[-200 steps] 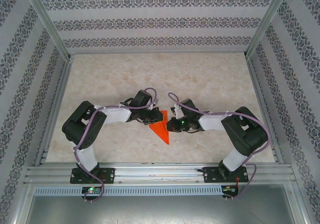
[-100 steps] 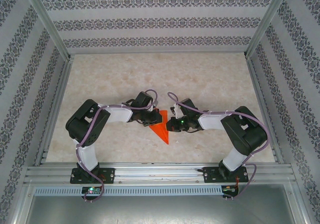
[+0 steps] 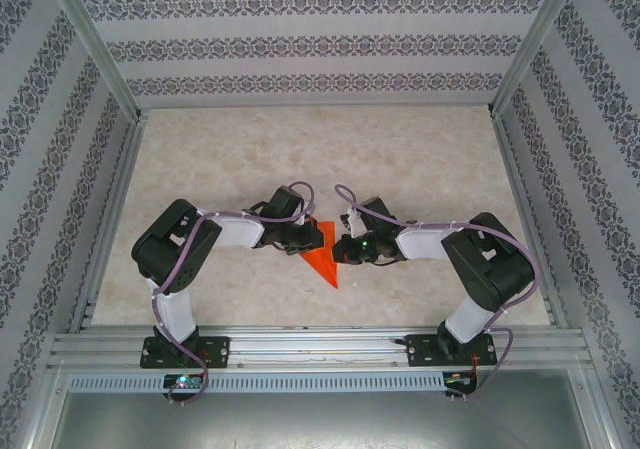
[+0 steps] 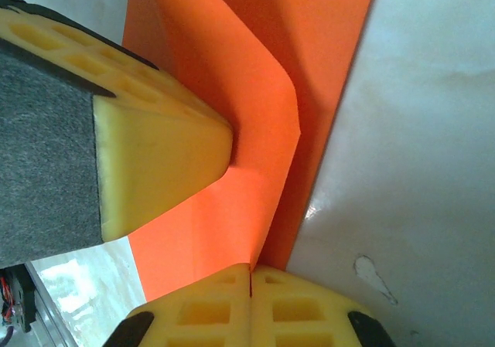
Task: Fold a paper plane with a square sheet of paper (fold left side to right side)
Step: Fourth fold the wing at the center of the table.
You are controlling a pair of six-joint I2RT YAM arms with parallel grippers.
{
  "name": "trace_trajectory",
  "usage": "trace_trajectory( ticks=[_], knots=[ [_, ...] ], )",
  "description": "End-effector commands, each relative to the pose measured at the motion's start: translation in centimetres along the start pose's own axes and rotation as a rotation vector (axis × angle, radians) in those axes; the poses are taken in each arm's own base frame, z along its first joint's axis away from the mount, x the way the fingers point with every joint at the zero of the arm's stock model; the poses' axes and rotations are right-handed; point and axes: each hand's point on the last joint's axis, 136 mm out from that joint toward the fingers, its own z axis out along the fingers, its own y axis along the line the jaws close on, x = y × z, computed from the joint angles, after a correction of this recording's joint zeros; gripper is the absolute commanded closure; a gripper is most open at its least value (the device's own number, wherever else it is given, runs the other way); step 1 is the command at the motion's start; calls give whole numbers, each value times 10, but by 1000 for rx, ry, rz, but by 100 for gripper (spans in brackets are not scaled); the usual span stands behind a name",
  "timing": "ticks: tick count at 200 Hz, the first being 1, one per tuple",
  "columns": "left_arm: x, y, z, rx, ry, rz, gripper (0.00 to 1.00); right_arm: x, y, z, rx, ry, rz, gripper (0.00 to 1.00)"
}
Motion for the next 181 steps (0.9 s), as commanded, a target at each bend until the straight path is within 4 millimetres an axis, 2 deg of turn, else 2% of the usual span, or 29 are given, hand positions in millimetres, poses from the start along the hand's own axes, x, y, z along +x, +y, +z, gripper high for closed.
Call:
trace_trajectory(
  ticks=[1, 74, 115, 131, 181],
  knots=[
    [23, 33, 10, -88, 58, -39, 100, 24, -17, 7, 68, 78, 40, 96],
    [26, 38, 9, -104, 60, -44, 100, -6, 15, -20, -15, -20, 24, 76],
    [26, 37, 8, -103, 61, -43, 100, -8, 22, -40, -39, -56, 23, 67],
    [25, 37, 8, -103, 61, -43, 100, -3, 25, -44, -55, -50, 25, 69],
    [24, 36, 7, -102, 57, -40, 100, 19, 49, -40, -188, 30, 57, 95]
  ],
)
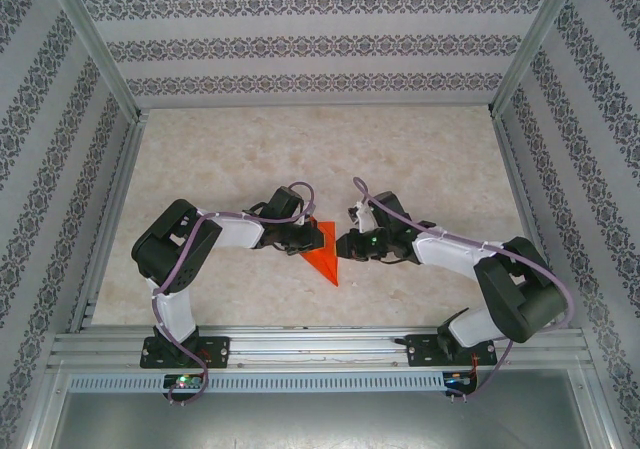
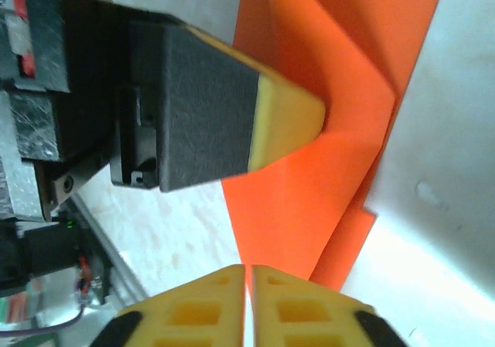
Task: Fold a paper plane with a square sheet of paper (fold left side to right side)
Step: Fourth fold the wing at the center of the table.
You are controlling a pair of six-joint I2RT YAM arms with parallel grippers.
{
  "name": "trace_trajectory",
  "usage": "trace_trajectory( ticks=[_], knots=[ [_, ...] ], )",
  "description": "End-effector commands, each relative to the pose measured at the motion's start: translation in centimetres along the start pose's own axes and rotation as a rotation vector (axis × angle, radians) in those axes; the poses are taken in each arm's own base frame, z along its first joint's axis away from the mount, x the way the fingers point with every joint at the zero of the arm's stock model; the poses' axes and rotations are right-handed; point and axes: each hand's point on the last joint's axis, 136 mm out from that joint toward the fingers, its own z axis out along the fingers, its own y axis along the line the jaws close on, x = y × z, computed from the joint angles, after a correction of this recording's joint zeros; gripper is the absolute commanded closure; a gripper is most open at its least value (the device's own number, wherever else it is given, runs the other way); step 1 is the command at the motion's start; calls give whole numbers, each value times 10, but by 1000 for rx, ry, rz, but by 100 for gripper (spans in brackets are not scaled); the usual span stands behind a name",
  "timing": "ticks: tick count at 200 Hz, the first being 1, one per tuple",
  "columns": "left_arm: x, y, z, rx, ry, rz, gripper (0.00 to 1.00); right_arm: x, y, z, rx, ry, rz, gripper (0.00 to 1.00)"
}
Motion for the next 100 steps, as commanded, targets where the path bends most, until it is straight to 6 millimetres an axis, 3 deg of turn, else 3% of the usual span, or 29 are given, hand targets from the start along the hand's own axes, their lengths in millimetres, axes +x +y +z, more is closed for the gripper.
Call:
trace_trajectory(
  ticks=[1, 14, 100],
  knots=[
    [25, 37, 6, -111, 61, -45, 100, 18, 14, 3, -83, 66, 27, 96],
    [25, 37, 6, -111, 61, -47, 100, 24, 16, 7, -97, 87, 36, 100],
    [23, 38, 5, -111, 57, -51, 100, 42, -1, 26, -87, 134, 81, 100]
  ],
)
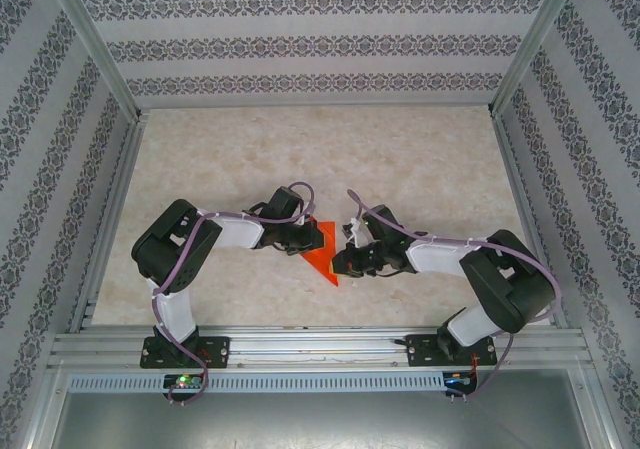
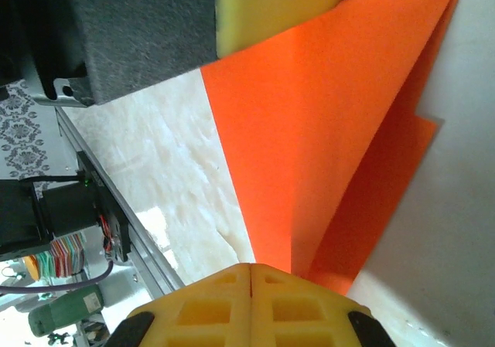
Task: Fold a paper plane with a square sheet of paper (fold left side to right side)
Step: Fourth fold the wing at the center of the table.
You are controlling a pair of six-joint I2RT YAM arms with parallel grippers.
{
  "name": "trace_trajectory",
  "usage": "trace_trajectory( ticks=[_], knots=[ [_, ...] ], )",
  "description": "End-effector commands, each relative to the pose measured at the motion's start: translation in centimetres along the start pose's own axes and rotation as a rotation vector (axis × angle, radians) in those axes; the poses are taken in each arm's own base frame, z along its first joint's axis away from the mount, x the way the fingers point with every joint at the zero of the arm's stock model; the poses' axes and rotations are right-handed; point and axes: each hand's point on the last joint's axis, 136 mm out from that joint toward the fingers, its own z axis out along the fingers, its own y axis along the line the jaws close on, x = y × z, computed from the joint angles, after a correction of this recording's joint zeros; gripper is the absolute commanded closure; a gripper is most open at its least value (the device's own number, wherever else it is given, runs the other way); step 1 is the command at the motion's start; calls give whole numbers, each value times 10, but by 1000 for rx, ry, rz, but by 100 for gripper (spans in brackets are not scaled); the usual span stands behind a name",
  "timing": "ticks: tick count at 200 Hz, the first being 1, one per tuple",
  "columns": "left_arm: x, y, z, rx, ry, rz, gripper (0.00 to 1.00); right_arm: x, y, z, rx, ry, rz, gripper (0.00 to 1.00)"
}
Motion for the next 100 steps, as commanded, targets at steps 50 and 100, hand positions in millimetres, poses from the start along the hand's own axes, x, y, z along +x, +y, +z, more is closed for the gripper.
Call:
trace_trajectory(
  ticks=[50, 100],
  knots=[
    [24, 39, 5, -115, 58, -55, 100, 12, -5, 11, -10, 35, 6, 100],
    [24, 41, 5, -118, 59, -58, 100, 19, -7, 12, 3, 41, 8, 100]
  ],
)
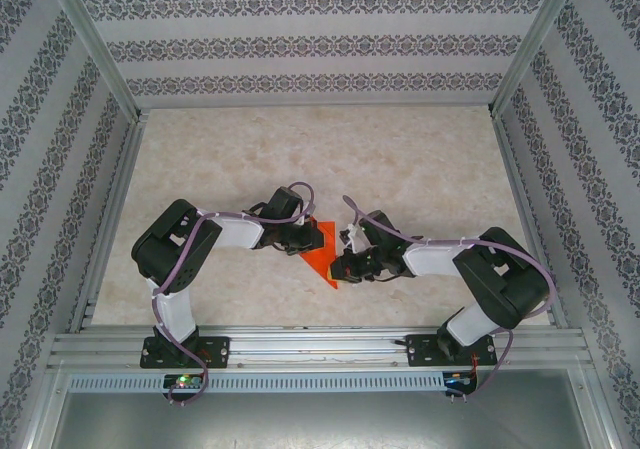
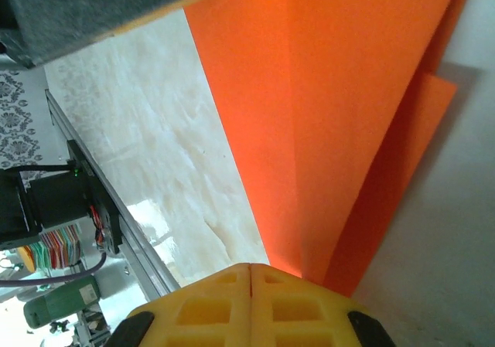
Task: Fold a paper plane with a square sheet of paper (fold left side to right side)
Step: Fourth fold the wing at the center of the table.
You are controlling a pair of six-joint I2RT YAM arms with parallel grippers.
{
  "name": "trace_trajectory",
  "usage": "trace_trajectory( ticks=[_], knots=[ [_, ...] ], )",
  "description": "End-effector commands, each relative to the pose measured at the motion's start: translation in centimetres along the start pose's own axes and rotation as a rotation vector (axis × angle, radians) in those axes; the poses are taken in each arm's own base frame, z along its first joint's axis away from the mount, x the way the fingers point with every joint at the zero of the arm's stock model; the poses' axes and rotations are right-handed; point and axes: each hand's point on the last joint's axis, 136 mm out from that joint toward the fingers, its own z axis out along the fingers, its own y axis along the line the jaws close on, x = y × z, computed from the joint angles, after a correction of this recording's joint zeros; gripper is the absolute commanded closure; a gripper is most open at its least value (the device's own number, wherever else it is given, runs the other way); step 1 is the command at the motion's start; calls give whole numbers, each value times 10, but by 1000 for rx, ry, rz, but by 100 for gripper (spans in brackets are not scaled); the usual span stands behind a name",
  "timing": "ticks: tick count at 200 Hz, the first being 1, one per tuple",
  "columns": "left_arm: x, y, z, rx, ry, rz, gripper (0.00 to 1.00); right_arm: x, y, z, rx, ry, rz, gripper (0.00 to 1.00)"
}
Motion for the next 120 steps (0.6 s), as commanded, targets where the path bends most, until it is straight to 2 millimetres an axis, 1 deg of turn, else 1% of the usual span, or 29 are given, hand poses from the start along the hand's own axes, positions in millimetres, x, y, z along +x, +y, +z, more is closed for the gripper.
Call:
trace_trajectory(
  ticks=[1, 60, 120],
  knots=[
    [24, 41, 5, -120, 60, -59, 100, 6, -2, 2, 2, 9, 5, 100],
    [24, 42, 4, -122, 58, -61, 100, 12, -4, 4, 9, 18, 7, 100],
    [24, 42, 4, -121, 56, -61, 100, 13, -6, 6, 17, 20, 10, 100]
  ],
)
